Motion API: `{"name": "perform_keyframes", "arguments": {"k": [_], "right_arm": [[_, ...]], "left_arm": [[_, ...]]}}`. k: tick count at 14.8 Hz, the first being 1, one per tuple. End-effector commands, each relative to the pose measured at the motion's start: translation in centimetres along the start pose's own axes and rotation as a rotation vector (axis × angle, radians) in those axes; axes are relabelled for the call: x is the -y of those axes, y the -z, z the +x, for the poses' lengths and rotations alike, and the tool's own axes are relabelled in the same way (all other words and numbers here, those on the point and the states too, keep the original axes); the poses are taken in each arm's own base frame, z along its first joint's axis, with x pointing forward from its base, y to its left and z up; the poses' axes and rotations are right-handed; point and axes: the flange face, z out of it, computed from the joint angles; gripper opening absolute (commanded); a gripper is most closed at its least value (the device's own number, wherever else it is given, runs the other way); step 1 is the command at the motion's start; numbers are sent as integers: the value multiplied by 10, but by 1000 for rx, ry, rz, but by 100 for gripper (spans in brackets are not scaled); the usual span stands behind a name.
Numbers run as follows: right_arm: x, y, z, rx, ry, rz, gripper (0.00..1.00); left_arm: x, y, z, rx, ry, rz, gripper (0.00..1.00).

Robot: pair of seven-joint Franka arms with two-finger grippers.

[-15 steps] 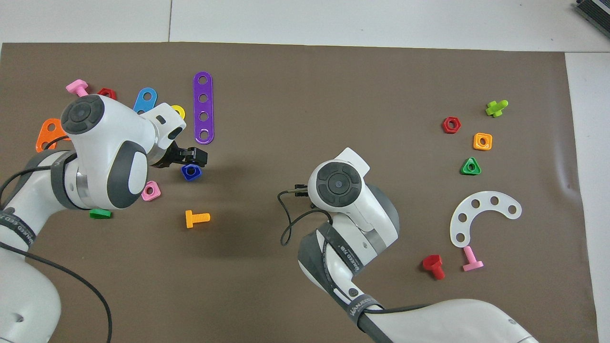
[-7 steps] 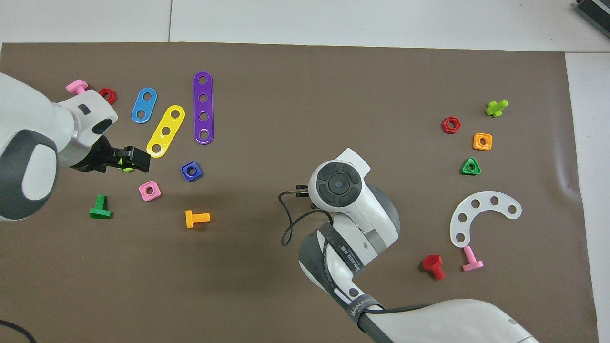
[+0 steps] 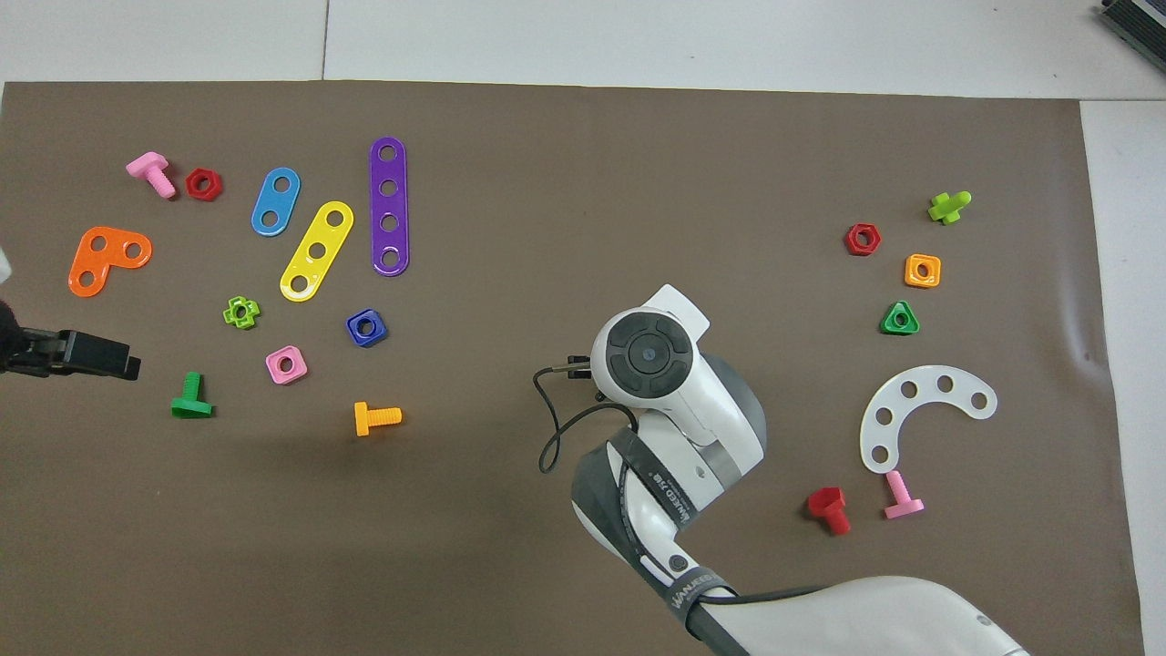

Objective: Unscrew and place screws in storage area

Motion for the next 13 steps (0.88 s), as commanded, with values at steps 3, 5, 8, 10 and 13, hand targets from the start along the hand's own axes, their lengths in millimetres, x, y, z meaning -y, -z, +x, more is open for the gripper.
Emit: {"name": "perform_keyframes", "arguments": {"k": [3,5,8,10,13], "right_arm": [[-3,3,-11,8,4,-14,38],[-5,4,-13,8,12,-14,17],[-10,14,-13,-2,17,-8,0],[-30,27,-9,-11,-8,-8,0],[-82,43,4,12,-6,-31,0]], "left_arm": [[-1,26,8,-133,55,74,100],[-3,37,21,-195,46,86,100],[3,51,32,-216,54,94,100],[2,54,35,-211,50,100,100],[-4,60,42,-161,16,191,100]]}}
